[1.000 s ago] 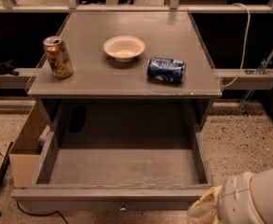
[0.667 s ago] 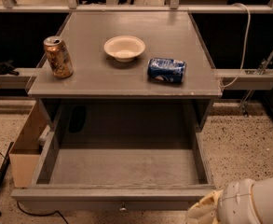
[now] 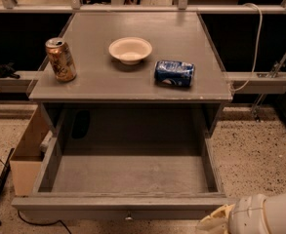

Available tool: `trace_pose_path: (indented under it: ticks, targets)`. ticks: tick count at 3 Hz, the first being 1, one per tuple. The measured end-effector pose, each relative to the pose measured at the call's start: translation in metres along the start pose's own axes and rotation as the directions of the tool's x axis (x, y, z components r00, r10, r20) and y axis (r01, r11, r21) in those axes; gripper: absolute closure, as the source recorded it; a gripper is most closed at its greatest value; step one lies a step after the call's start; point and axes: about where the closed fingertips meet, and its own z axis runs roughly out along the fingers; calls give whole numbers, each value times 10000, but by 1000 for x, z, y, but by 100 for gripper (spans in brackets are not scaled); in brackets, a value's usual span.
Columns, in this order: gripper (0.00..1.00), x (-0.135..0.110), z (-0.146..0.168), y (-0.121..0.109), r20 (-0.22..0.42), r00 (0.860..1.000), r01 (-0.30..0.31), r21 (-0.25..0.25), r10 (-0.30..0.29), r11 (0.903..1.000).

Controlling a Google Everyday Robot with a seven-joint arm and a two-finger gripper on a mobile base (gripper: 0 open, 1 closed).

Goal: Close top drawer

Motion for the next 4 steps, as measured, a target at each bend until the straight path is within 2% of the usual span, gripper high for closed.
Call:
trace_pose_path:
  ticks: [2, 3, 4]
  targets:
    - [100, 19, 53, 8, -285, 9980, -588, -730, 569, 9956]
    - [100, 20, 80, -13, -353, 9962, -817, -748, 793, 9938]
    - [100, 6, 87, -46, -354, 9959, -845, -406, 830, 9956]
